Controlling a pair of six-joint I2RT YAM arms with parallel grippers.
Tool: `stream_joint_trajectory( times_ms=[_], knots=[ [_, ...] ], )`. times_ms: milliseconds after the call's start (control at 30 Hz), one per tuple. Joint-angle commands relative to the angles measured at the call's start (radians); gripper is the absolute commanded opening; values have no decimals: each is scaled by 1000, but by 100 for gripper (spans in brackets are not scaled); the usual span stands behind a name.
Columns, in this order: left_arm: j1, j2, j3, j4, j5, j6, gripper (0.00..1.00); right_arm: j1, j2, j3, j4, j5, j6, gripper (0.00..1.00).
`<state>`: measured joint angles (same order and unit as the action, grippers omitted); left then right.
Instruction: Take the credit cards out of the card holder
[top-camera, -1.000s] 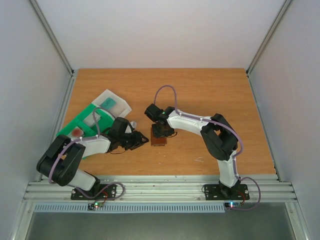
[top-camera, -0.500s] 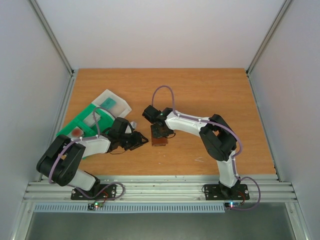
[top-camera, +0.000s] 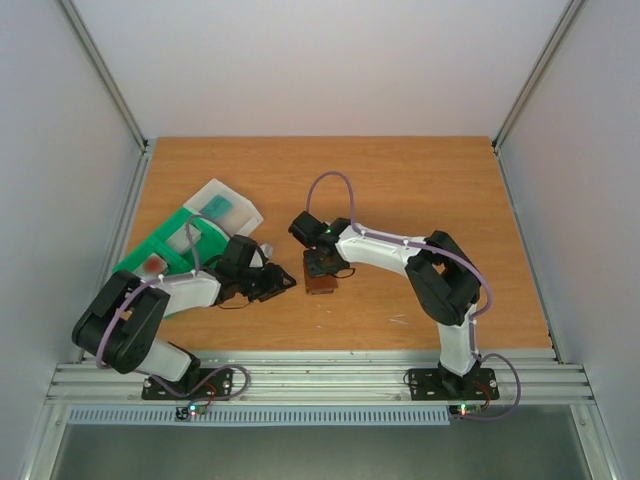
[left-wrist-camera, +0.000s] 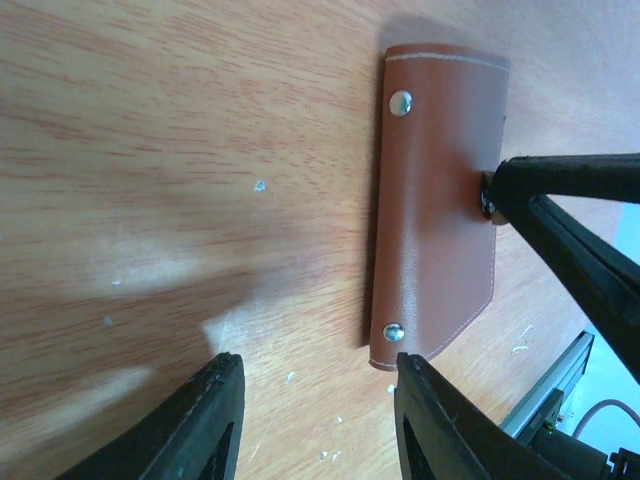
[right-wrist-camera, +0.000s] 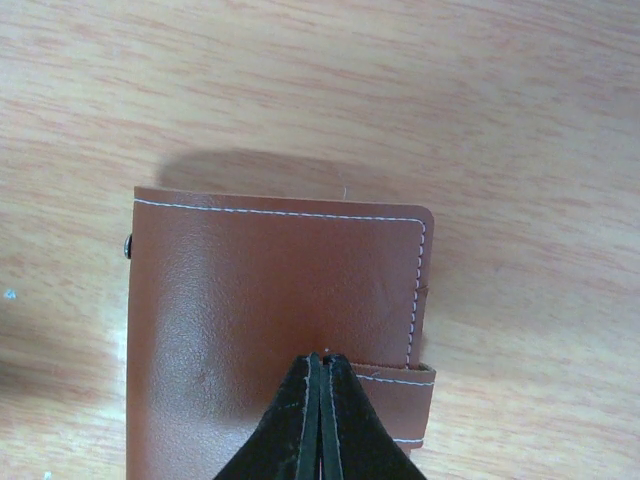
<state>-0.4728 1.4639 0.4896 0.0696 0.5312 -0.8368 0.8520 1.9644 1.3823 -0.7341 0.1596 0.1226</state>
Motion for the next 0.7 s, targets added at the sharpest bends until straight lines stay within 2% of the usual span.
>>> stream_joint_trajectory(
  times_ms=[0,233,467,667],
  knots=[
    [-3,-36,1,7,6,16,42,9,-64,-63,13,-32,-11,1],
    [-3,-52,22,-10,49,17,46,21,-203,-191,130,-136,-26,1],
    [-4,-69,8,34,70,-1,47,26,-307,-308,237,-254,34,1],
    [-4,-13,-13,129,127,-32,49,30,-353,-366,327,-296,88,1]
  ],
)
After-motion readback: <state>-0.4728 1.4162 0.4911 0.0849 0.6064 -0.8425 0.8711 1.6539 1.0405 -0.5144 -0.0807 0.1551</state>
